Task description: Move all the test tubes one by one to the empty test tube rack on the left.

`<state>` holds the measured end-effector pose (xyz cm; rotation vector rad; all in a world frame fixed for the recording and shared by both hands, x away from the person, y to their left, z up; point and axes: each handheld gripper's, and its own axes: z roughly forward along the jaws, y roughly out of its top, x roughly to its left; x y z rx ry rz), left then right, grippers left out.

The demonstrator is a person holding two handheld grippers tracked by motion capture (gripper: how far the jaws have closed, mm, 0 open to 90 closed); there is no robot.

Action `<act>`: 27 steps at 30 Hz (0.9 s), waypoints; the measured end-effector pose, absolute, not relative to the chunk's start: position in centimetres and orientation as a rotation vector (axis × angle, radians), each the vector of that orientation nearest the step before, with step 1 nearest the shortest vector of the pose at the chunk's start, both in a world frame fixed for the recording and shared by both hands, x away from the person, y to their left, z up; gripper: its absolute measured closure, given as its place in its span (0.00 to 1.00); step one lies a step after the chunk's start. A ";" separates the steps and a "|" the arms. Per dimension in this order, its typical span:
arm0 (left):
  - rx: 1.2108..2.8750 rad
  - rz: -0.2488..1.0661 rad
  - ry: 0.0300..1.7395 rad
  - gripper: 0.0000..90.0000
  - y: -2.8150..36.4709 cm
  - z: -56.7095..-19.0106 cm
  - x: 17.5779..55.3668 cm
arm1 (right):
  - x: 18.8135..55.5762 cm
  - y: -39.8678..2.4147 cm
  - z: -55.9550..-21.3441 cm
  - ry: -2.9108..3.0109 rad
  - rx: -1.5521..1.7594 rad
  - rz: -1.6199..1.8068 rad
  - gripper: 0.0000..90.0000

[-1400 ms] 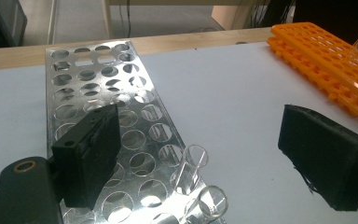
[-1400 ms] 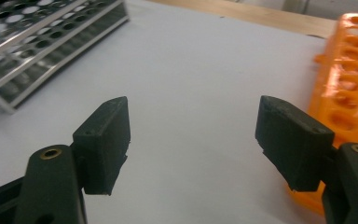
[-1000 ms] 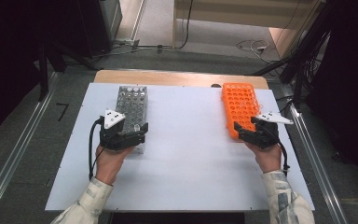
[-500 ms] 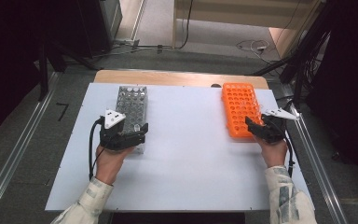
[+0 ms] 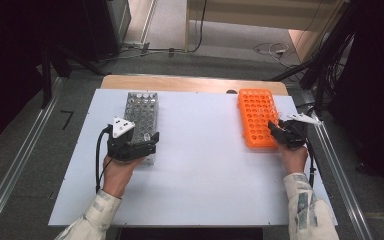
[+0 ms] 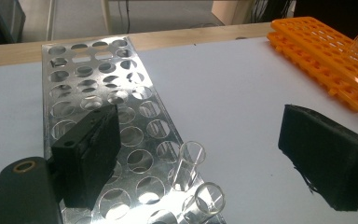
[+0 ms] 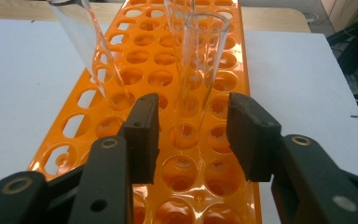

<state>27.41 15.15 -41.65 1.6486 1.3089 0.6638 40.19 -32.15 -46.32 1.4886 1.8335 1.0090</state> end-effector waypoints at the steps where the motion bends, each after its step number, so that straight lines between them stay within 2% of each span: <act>1: 1.648 0.666 1.310 0.14 15.1 -41.7 27.4 | 40.3 -32.1 -46.4 1.834 1.486 1.003 0.62; 14: 1.647 0.661 1.314 0.14 15.1 -41.7 27.4 | 41.0 -31.7 -46.6 1.854 1.476 0.984 0.79; 27: 1.633 0.663 1.319 0.14 15.3 -41.7 27.4 | 40.4 -31.9 -45.1 1.821 1.451 1.030 0.81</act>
